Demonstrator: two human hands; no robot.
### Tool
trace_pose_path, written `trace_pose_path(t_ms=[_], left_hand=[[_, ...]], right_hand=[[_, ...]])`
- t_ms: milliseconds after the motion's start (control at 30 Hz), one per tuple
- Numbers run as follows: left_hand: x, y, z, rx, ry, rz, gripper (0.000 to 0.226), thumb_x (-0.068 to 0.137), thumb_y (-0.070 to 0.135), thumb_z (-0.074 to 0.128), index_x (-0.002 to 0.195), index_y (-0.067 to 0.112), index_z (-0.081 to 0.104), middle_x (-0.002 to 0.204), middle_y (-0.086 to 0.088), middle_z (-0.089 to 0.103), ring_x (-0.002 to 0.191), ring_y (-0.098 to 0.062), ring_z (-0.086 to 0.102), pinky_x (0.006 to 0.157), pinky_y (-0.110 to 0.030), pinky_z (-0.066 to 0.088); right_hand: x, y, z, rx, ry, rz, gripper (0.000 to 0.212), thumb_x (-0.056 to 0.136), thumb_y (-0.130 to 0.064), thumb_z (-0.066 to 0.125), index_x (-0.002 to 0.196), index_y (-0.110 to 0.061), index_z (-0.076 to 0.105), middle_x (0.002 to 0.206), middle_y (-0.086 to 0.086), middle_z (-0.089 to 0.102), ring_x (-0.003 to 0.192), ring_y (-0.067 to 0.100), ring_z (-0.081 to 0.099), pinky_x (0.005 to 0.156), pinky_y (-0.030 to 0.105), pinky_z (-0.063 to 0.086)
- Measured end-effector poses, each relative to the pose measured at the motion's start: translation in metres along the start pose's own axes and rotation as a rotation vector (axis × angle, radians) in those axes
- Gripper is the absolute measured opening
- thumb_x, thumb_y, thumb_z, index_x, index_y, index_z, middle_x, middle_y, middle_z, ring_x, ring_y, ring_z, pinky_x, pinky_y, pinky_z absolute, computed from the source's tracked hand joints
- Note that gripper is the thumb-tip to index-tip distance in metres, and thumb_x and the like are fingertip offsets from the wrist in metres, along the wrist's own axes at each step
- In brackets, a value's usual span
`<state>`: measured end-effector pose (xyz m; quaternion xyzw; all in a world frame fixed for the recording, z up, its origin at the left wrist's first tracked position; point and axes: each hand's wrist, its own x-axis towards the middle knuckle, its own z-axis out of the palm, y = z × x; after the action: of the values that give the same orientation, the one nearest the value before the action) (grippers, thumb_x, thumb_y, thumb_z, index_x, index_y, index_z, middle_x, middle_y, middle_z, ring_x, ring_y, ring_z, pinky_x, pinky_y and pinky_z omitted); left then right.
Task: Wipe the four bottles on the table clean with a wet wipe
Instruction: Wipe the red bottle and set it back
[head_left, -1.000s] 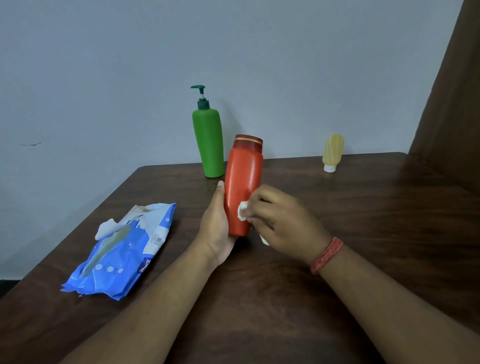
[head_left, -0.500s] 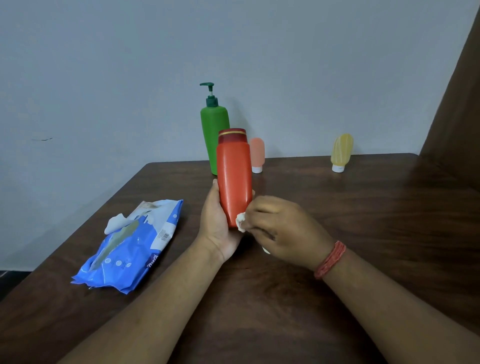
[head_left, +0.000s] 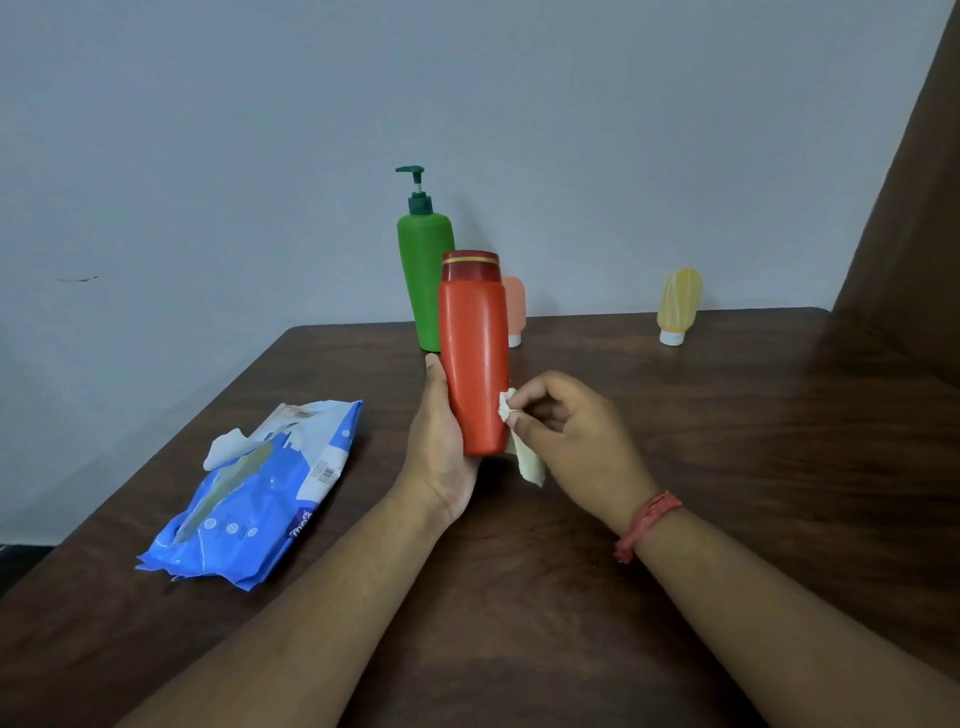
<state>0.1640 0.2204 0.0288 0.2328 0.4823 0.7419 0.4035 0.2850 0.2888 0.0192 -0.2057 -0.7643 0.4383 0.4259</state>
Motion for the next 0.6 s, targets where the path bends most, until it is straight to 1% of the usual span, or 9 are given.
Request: trace_pose_path(t_ms=[67,133,233,300,400,433,467,533,600], left_hand=[[0.002,0.001,-0.002,0.07,0.0,0.032,0.056,0.101,0.064,0.026,0.124,0.025,0.06,0.114,-0.007,0.075,0.111,-0.022,0.07,0.102,-0.047,0.052],[0.003,0.003,-0.002,0.131,-0.004,0.059,0.054,0.1,0.064,0.022,0.113,0.03,0.061,0.104,-0.002,0.078,0.107,-0.02,0.072,0.099,-0.045,0.054],[0.006,0.002,-0.002,0.203,-0.03,0.093,0.056,0.1,0.065,0.016,0.107,0.032,0.061,0.095,0.004,0.079,0.098,-0.015,0.074,0.092,-0.04,0.057],[0.008,0.001,-0.003,0.259,-0.036,0.11,0.06,0.098,0.067,0.013,0.11,0.031,0.06,0.096,0.005,0.079,0.096,-0.012,0.074,0.088,-0.036,0.058],[0.009,0.0,-0.001,0.379,-0.027,0.165,0.079,0.089,0.074,0.013,0.134,0.023,0.053,0.115,-0.002,0.074,0.104,-0.014,0.072,0.097,-0.038,0.057],[0.01,-0.001,-0.001,0.445,-0.015,0.19,0.079,0.09,0.074,0.014,0.137,0.022,0.049,0.117,-0.002,0.071,0.104,-0.012,0.07,0.096,-0.036,0.057],[0.012,-0.002,-0.001,0.511,0.009,0.212,0.07,0.094,0.07,0.015,0.133,0.022,0.048,0.116,0.0,0.068,0.101,-0.009,0.068,0.09,-0.031,0.056],[0.015,-0.005,-0.001,0.597,0.069,0.216,0.047,0.103,0.059,0.019,0.116,0.025,0.049,0.11,-0.002,0.065,0.091,-0.006,0.062,0.077,-0.023,0.05],[0.013,-0.007,-0.002,0.652,0.088,0.207,0.047,0.106,0.052,0.022,0.111,0.017,0.053,0.103,-0.009,0.063,0.082,-0.008,0.056,0.068,-0.02,0.045]], right_hand=[[0.001,0.001,0.001,0.191,-0.023,0.139,0.012,0.089,-0.007,0.071,0.089,-0.019,0.068,0.098,-0.004,0.074,0.096,0.01,0.071,0.088,0.035,0.058],[0.001,0.001,0.0,0.29,-0.022,0.17,0.012,0.088,-0.006,0.073,0.091,-0.016,0.067,0.099,-0.002,0.075,0.097,0.014,0.071,0.087,0.037,0.059],[0.002,0.004,0.001,0.341,-0.028,0.188,0.02,0.085,-0.007,0.076,0.086,-0.023,0.065,0.1,0.003,0.073,0.096,0.02,0.071,0.084,0.042,0.059],[0.002,0.009,0.004,0.302,-0.027,0.184,0.022,0.082,-0.011,0.077,0.084,-0.028,0.063,0.101,0.007,0.071,0.095,0.024,0.069,0.083,0.045,0.059],[0.005,0.015,0.004,0.224,0.02,0.131,0.025,0.081,-0.011,0.077,0.082,-0.031,0.061,0.099,0.006,0.069,0.093,0.023,0.069,0.083,0.042,0.059],[0.006,0.016,0.003,0.184,0.042,0.108,0.026,0.08,-0.009,0.077,0.081,-0.03,0.061,0.099,0.005,0.069,0.092,0.022,0.068,0.082,0.04,0.058],[0.006,0.018,0.003,0.121,0.063,0.082,0.026,0.08,-0.008,0.077,0.081,-0.028,0.061,0.099,0.004,0.067,0.091,0.02,0.067,0.082,0.037,0.058],[0.006,0.021,0.002,-0.063,0.087,0.03,0.024,0.079,-0.005,0.077,0.082,-0.022,0.061,0.097,-0.001,0.062,0.088,0.015,0.064,0.08,0.03,0.056],[0.007,0.023,0.001,-0.201,0.101,-0.013,0.025,0.078,-0.002,0.076,0.08,-0.02,0.059,0.094,-0.006,0.058,0.086,0.011,0.061,0.076,0.025,0.053]])
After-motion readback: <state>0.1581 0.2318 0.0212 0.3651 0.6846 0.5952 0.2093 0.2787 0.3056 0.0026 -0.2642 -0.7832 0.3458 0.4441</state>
